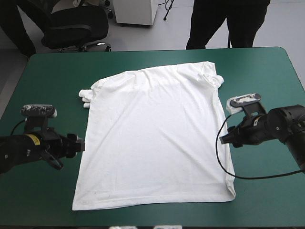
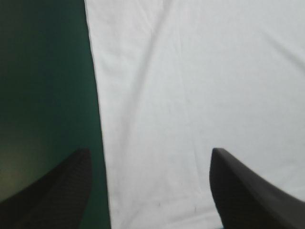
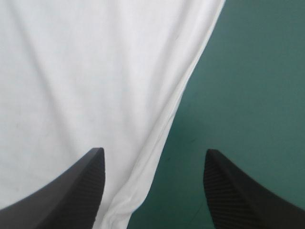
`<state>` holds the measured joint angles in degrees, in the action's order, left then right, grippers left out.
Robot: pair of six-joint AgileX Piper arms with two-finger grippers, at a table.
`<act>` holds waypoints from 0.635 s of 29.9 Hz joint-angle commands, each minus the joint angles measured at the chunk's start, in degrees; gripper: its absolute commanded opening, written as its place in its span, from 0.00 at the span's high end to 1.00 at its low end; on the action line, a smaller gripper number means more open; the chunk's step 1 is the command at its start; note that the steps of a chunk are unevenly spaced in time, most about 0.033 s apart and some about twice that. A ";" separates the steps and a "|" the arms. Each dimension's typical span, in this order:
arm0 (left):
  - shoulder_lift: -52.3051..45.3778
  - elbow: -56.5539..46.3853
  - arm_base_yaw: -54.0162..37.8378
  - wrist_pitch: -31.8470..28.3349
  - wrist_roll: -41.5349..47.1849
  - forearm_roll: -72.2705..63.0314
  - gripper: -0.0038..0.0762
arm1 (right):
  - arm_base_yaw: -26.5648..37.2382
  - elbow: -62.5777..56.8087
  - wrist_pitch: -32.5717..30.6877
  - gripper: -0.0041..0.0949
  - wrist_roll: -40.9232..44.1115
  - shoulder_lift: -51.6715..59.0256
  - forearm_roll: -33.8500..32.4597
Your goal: Fold the cloth
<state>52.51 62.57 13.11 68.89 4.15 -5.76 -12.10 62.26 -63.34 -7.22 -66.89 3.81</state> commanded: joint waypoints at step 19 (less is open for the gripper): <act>36.70 15.49 -3.73 -13.09 4.31 14.59 0.33 | -0.01 15.18 3.55 0.38 0.48 -10.40 -2.52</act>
<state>87.45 74.75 11.03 58.56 7.76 7.78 -12.10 75.43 -62.17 -5.81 -77.91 1.53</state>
